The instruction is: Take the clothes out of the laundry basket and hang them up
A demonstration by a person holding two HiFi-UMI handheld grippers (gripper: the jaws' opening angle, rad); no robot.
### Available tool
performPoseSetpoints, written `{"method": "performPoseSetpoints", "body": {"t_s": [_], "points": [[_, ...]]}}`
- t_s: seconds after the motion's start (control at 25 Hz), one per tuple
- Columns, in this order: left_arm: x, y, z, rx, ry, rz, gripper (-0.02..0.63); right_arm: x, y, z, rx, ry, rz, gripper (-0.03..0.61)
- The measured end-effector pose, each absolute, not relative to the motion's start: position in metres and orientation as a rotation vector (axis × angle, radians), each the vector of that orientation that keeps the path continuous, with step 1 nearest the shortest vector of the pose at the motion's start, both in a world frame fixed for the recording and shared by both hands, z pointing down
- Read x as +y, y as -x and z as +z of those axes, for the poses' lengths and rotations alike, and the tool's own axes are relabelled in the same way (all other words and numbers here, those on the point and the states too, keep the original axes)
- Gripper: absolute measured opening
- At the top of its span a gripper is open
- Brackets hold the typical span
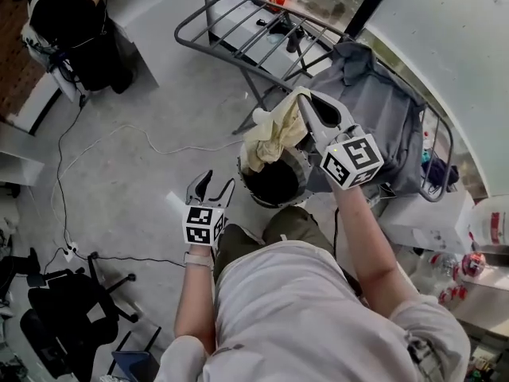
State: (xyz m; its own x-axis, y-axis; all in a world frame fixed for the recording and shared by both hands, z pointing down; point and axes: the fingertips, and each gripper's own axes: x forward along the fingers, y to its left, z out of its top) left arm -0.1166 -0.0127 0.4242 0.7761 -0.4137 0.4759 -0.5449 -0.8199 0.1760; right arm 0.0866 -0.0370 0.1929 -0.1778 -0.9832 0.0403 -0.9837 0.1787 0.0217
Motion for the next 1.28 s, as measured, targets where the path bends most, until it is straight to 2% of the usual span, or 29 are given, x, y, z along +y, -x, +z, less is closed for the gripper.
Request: {"method": "performPoseSetpoints", "body": {"t_s": [0.56, 0.64, 0.68, 0.76, 1.08, 1.28], "points": [[-0.064, -0.030, 0.426, -0.649, -2.712, 0.691, 0.252, -0.053, -0.112, 0.022, -2.699, -1.893, -0.324, 0.023], [-0.072, -0.039, 0.422, -0.671, -2.702, 0.700, 0.212, -0.057, -0.121, 0.015, -2.697, -1.890, -0.337, 0.023], [-0.076, -0.040, 0.419, -0.687, -2.698, 0.703, 0.158, -0.058, -0.127, 0.013, -2.695, -1.893, -0.338, 0.023], [-0.089, -0.040, 0.414, -0.736, -2.690, 0.709, 0.008, -0.061, -0.142, 0.013, -2.691, -1.913, -0.337, 0.023], [-0.159, 0.007, 0.390, -1.048, -2.602, 0.673, 0.006, -0.064, -0.210, 0.049, -2.614, -2.088, -0.255, 0.023], [-0.209, 0.044, 0.364, -1.129, -2.644, 0.663, 0.008, -0.074, -0.223, 0.075, -2.491, -2.210, -0.205, 0.023]]}}
